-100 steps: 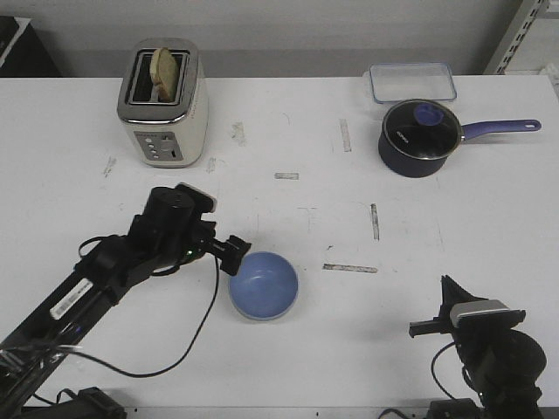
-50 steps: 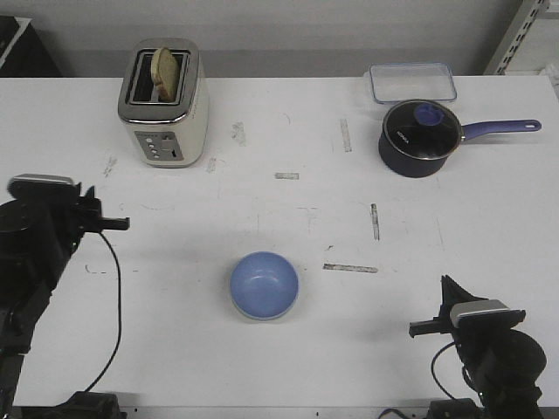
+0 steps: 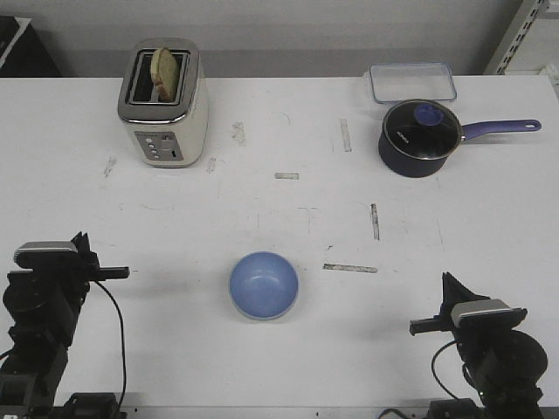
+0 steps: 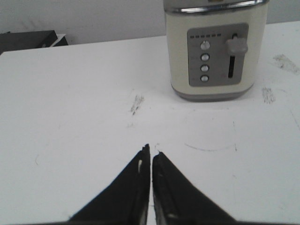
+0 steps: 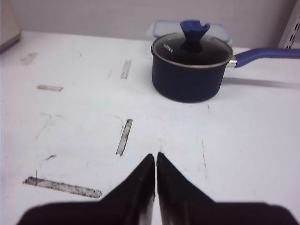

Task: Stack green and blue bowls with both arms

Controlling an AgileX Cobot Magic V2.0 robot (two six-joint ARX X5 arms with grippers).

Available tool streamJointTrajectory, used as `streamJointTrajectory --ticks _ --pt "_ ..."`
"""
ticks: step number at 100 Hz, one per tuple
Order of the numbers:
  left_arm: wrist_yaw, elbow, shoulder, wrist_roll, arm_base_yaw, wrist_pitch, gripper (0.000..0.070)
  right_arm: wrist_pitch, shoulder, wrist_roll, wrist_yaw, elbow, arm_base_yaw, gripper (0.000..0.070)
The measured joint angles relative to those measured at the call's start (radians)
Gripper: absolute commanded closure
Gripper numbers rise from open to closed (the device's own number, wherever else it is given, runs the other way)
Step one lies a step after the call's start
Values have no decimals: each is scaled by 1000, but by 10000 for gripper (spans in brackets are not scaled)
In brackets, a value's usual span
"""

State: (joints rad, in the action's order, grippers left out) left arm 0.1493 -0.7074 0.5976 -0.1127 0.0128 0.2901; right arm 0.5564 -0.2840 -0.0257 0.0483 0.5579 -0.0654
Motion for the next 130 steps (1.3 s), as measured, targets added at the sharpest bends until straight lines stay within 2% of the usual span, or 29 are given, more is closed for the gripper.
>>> streamJointTrajectory --ticks 15,57,113,130 --pt "-21 71 -21 15 -4 -4 700 -26 0 0 0 0 0 700" --pt "-21 72 -47 45 -5 -103 699 -69 0 0 0 -1 0 700" --pt "-21 72 -196 48 -5 -100 699 -97 0 0 0 -2 0 700" --pt "-21 110 -265 48 -46 -129 698 -97 0 0 0 -2 0 700"
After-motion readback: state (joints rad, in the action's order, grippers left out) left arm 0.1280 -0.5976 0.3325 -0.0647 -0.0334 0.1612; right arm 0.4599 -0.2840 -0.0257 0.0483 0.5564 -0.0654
